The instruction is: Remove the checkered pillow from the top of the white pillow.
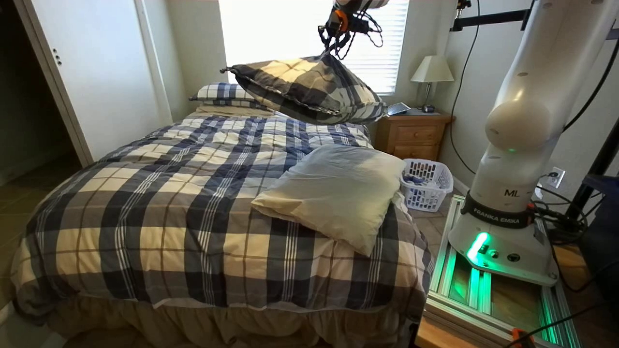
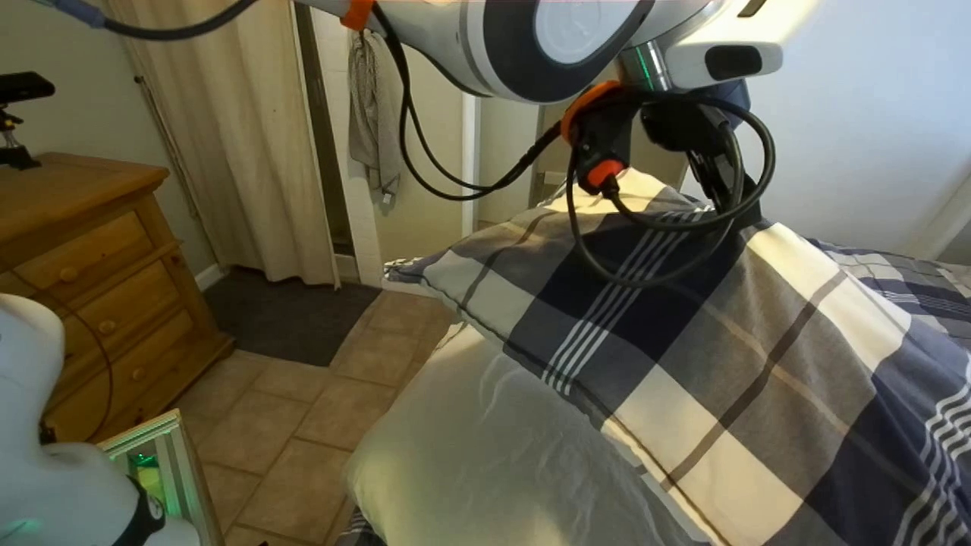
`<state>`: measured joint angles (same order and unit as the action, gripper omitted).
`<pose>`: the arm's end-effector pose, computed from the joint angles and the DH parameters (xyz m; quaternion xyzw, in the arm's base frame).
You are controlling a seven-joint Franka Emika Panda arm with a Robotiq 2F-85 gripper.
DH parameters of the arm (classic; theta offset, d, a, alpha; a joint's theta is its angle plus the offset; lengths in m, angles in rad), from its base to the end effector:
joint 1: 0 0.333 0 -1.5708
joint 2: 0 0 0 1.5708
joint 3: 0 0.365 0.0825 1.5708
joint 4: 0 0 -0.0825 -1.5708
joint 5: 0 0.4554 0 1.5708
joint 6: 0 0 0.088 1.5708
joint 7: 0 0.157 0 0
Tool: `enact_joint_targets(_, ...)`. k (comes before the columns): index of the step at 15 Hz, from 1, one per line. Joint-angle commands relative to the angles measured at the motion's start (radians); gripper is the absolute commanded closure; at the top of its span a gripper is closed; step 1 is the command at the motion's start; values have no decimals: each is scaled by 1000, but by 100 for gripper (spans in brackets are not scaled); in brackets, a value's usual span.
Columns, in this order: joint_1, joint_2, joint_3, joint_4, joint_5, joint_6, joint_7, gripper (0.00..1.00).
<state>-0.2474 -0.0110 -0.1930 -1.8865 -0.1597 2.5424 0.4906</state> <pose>0.6356 -0.3029 0.5721 0.8630 -0.3807 0.3277 0.0549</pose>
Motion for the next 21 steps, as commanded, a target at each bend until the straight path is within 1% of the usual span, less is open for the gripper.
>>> enact_joint_targets(1,8,1,-9,3,3,-1,-3,91)
enact_joint_targets(3,8,1,-9,5,3,-2,-3,91)
enact_joint_targets(4,8,1,-9,6,3,-2,-3,98)
enact_joint_targets(6,11,28,-9,29,-28,-22,7,98)
enact_joint_targets(7,15,42,-9,37,-22,-26,-1,98)
enact_joint_targets(12,35,119,-15,93,-9,12,-4,98)
enact_joint_targets(15,46,163,-15,139,3,46,-32,98)
enact_joint_targets(18,59,217,-18,204,6,63,-42,98)
enact_joint_targets(21,68,273,-17,276,34,52,-33,98)
